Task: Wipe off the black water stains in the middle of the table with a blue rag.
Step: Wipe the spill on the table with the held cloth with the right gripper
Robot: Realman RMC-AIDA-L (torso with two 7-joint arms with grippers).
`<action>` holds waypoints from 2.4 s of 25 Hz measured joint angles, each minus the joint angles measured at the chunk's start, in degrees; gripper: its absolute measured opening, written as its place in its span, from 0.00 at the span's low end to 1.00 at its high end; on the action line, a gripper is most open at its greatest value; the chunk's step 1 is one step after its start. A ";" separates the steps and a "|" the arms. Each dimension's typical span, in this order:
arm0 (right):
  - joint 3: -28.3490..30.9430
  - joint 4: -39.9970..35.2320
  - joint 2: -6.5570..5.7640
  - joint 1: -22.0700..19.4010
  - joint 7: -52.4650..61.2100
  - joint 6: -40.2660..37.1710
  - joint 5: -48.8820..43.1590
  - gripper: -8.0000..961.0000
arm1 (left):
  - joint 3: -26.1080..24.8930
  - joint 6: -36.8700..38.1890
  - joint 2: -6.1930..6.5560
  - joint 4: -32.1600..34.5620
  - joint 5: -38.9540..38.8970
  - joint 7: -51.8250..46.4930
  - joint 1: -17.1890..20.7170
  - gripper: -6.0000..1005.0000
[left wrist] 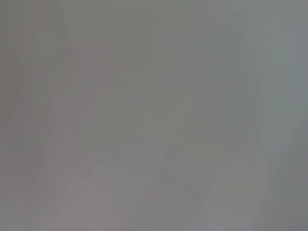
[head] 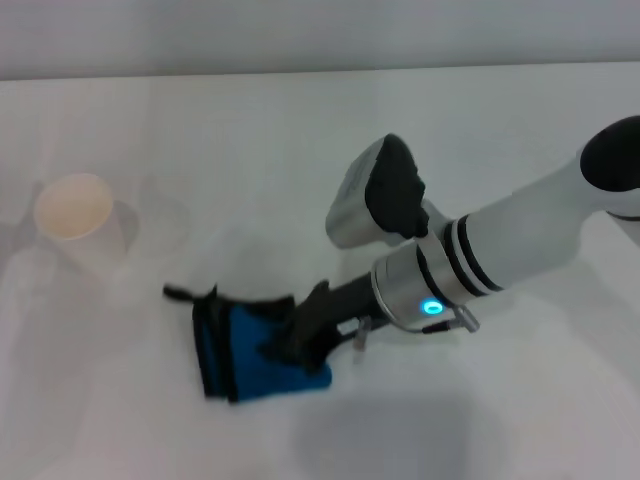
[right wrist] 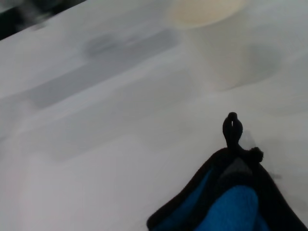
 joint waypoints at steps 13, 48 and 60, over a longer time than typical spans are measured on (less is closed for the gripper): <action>5.02 1.91 0.00 -0.90 -0.36 -2.58 -0.62 0.10 | 0.17 -0.01 0.08 0.12 0.08 0.21 -0.24 0.87; -1.01 3.34 0.29 3.74 -2.96 -3.68 7.45 0.10 | -0.15 0.79 0.17 0.10 -0.09 0.22 -1.05 0.87; -1.47 4.70 -0.05 4.43 -2.61 7.08 4.96 0.10 | -0.15 0.79 0.14 0.10 0.19 0.22 -1.54 0.87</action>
